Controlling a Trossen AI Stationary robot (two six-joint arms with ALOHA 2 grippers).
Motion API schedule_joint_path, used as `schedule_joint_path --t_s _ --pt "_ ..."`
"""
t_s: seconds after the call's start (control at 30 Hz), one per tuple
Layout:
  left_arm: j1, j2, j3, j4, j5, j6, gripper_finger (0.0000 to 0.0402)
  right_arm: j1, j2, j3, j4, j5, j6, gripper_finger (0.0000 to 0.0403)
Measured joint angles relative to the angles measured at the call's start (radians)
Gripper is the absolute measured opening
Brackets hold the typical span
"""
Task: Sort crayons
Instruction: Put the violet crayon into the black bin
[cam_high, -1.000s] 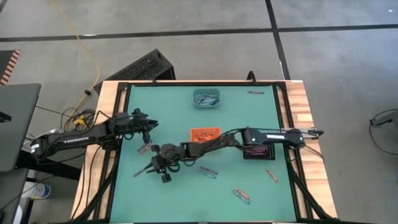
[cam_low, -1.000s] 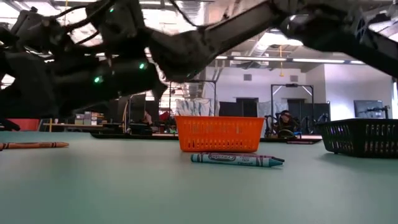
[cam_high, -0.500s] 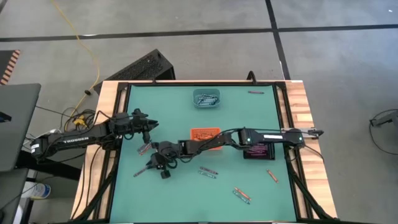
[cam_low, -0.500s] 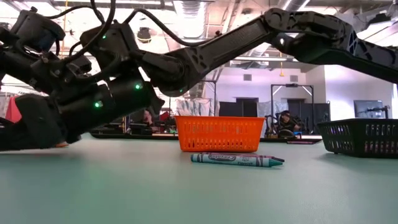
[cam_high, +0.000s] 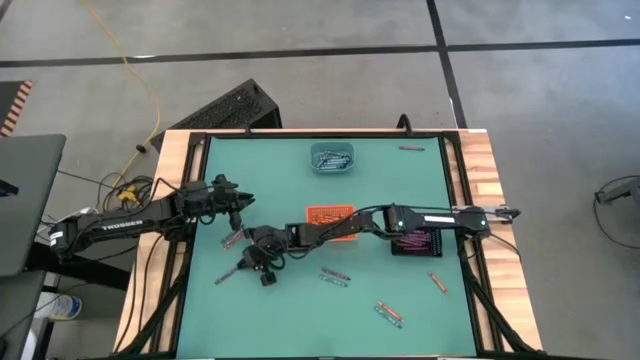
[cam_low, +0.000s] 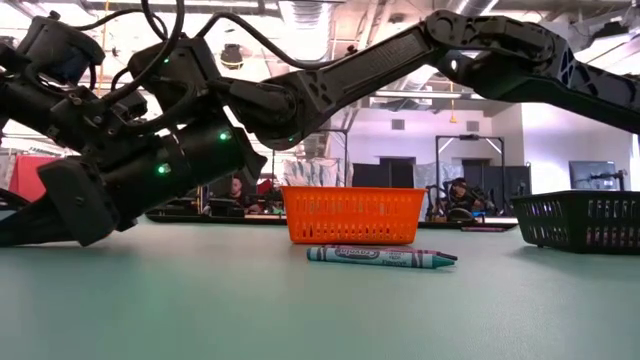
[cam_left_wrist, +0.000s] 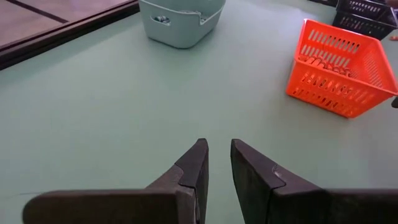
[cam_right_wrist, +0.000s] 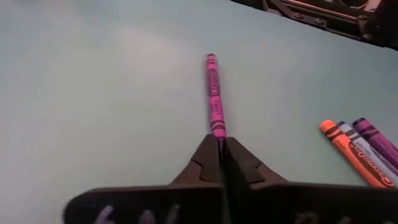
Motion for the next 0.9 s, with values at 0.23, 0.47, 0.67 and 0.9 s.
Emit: schedule_joint_path --t_s 0.23,0.47,0.67,0.9 --pt "0.0 0.0 0.0 0.0 0.0 0.0 0.0056 -0.012 -0.024 -0.004 -0.026 -0.118 0.014 0.0003" --pt "0.0 0.0 0.0 0.0 0.0 0.0 0.0056 -0.02 -0.193 -0.007 -0.315 -0.163 -0.001 0.0001" --pt "0.0 0.0 0.0 0.0 0.0 0.0 0.0056 -0.02 -0.396 -0.009 -0.723 -0.149 -0.127 0.0" --pt "0.0 0.0 0.0 0.0 0.0 0.0 0.0056 -0.008 -0.573 -0.011 -1.167 0.028 -0.168 0.0"
